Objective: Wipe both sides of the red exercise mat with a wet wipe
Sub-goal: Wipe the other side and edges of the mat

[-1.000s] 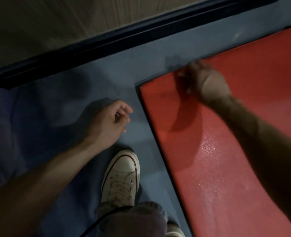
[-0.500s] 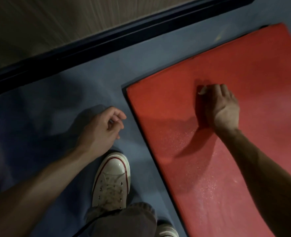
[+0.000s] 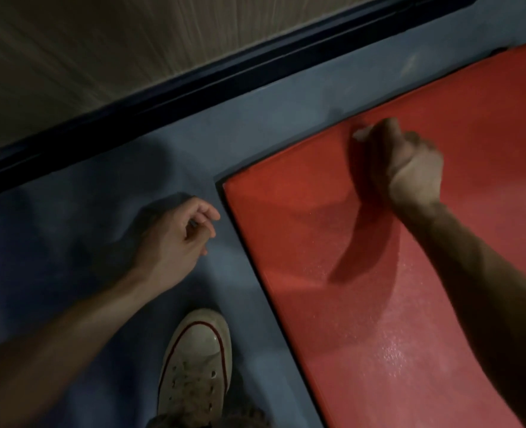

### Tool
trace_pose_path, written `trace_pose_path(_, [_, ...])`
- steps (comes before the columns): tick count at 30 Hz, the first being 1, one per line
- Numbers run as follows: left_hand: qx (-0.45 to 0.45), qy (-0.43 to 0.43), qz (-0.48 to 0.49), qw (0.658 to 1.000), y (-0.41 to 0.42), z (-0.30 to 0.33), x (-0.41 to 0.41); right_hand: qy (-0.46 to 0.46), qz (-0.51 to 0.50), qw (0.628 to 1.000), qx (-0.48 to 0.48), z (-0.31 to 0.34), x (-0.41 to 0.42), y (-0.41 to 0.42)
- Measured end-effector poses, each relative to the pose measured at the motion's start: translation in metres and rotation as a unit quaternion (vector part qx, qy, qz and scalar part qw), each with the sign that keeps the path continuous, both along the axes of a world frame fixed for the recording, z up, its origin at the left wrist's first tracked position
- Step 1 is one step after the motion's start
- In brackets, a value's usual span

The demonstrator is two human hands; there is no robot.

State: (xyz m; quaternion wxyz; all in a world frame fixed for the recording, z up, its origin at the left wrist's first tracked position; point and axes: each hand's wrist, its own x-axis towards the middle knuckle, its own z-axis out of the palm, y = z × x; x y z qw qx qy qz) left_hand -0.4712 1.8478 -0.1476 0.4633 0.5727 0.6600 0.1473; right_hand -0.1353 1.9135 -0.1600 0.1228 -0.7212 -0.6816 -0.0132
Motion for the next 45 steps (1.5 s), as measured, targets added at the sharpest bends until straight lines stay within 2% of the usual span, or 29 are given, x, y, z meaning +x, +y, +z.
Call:
trace_pose_path(1, [0.001, 0.003, 0.002, 1.0, 0.005, -0.002, 0.002, 0.012, -0.036, 0.999, -0.027, 0.001, -0.001, 0.011])
trace_pose_path(3, [0.005, 0.006, 0.006, 1.0, 0.01, -0.004, 0.006, 0.041, -0.013, 0.997, -0.066, 0.0, -0.026, 0.022])
trace_pose_path(5, [0.013, 0.001, 0.012, 1.0, 0.016, -0.007, 0.013, 0.075, 0.094, 0.988, -0.095, -0.004, -0.068, 0.027])
trace_pose_path(8, [0.029, -0.01, 0.023, 0.999, 0.028, -0.011, 0.03, 0.079, 0.262, 0.953, -0.132, -0.012, -0.119, 0.027])
trace_pose_path(10, [0.036, -0.005, 0.036, 0.999, 0.037, -0.013, 0.033, 0.067, 0.298, 0.942, -0.139, -0.006, -0.113, 0.034])
trace_pose_path(12, [0.041, 0.003, 0.04, 0.998, 0.04, -0.017, 0.033, 0.059, 0.261, 0.954, -0.138, -0.001, -0.08, 0.047])
trace_pose_path(14, [0.044, 0.005, 0.049, 0.998, 0.04, -0.02, 0.034, 0.012, 0.14, 0.978, -0.156, 0.001, -0.034, 0.069])
trace_pose_path(16, [0.046, 0.003, 0.06, 0.997, 0.041, -0.023, 0.034, -0.014, 0.028, 0.986, -0.166, 0.004, -0.009, 0.083])
trace_pose_path(18, [0.039, -0.001, 0.071, 0.997, 0.044, -0.026, 0.033, -0.002, 0.062, 0.98, -0.191, 0.004, -0.035, 0.077])
trace_pose_path(22, [0.041, -0.013, 0.118, 0.992, 0.06, -0.029, 0.032, 0.067, 0.257, 0.947, -0.179, 0.003, -0.134, 0.028])
trace_pose_path(25, [0.055, -0.011, 0.132, 0.99, 0.079, -0.028, 0.032, 0.067, 0.288, 0.942, -0.158, 0.003, -0.127, 0.036])
trace_pose_path(27, [0.068, -0.013, 0.125, 0.99, 0.087, -0.025, 0.035, 0.037, 0.251, 0.952, -0.171, 0.003, -0.085, 0.059])
trace_pose_path(30, [0.075, 0.008, 0.079, 0.994, 0.094, -0.025, 0.047, -0.04, 0.082, 0.974, -0.205, 0.007, 0.001, 0.105])
trace_pose_path(32, [0.089, 0.016, 0.054, 0.994, 0.095, -0.022, 0.06, -0.035, 0.002, 0.978, -0.208, 0.011, 0.028, 0.113])
trace_pose_path(34, [0.103, 0.019, 0.02, 0.994, 0.094, -0.021, 0.075, 0.003, 0.05, 0.979, -0.2, 0.008, 0.012, 0.102])
trace_pose_path(36, [0.132, 0.033, -0.029, 0.99, 0.097, -0.02, 0.09, 0.046, 0.147, 0.972, -0.179, 0.004, -0.022, 0.08])
trace_pose_path(38, [0.155, 0.04, -0.071, 0.985, 0.104, -0.019, 0.103, 0.042, 0.232, 0.958, -0.161, 0.0, -0.042, 0.063])
trace_pose_path(40, [0.159, 0.038, -0.104, 0.981, 0.111, -0.017, 0.119, 0.023, 0.252, 0.96, -0.121, -0.004, -0.025, 0.066])
trace_pose_path(42, [0.169, 0.033, -0.124, 0.977, 0.115, -0.016, 0.133, -0.003, 0.194, 0.978, -0.079, -0.009, 0.013, 0.081])
trace_pose_path(45, [0.199, 0.027, -0.151, 0.968, 0.119, -0.016, 0.149, -0.019, -0.009, 0.994, -0.11, -0.007, 0.074, 0.108])
